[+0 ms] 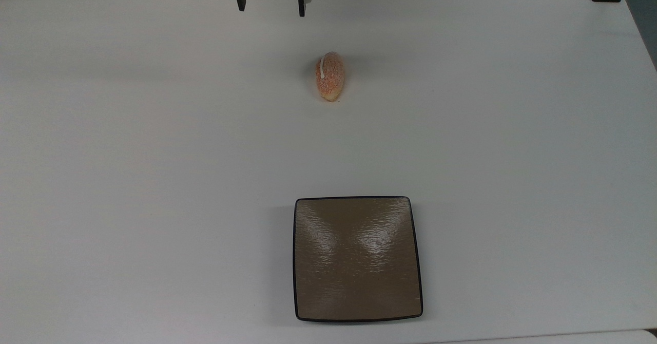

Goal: Bread is placed on a ceramic plate
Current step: 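Move the open gripper over the bread roll and lower toward it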

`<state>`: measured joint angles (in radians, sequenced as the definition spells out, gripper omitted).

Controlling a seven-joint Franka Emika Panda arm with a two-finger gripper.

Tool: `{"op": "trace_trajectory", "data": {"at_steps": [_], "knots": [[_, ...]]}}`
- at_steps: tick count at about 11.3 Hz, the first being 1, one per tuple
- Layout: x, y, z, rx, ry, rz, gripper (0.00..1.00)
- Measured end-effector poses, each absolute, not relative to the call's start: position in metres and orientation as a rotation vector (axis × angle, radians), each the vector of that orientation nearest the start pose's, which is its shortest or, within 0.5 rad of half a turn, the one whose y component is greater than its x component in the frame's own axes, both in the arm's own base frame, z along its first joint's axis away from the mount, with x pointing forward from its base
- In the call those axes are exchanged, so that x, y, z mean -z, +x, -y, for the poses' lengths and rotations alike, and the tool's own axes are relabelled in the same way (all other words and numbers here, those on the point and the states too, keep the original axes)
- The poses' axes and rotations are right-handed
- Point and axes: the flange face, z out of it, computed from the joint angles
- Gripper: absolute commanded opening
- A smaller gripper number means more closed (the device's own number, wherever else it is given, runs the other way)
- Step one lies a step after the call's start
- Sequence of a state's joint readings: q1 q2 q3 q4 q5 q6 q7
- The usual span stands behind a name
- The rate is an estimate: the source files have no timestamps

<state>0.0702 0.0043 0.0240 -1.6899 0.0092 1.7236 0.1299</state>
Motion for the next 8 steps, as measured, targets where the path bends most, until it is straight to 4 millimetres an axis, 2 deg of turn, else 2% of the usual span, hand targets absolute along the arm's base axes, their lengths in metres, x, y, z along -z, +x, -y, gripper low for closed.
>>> {"op": "trace_trajectory", "data": {"at_steps": [3,8], "knots": [[-0.558,0.559,-0.060,-0.026,-3.134,-0.017,1.00],[-0.493,0.530,-0.106,-0.081,-3.142,0.123,1.00]]}}
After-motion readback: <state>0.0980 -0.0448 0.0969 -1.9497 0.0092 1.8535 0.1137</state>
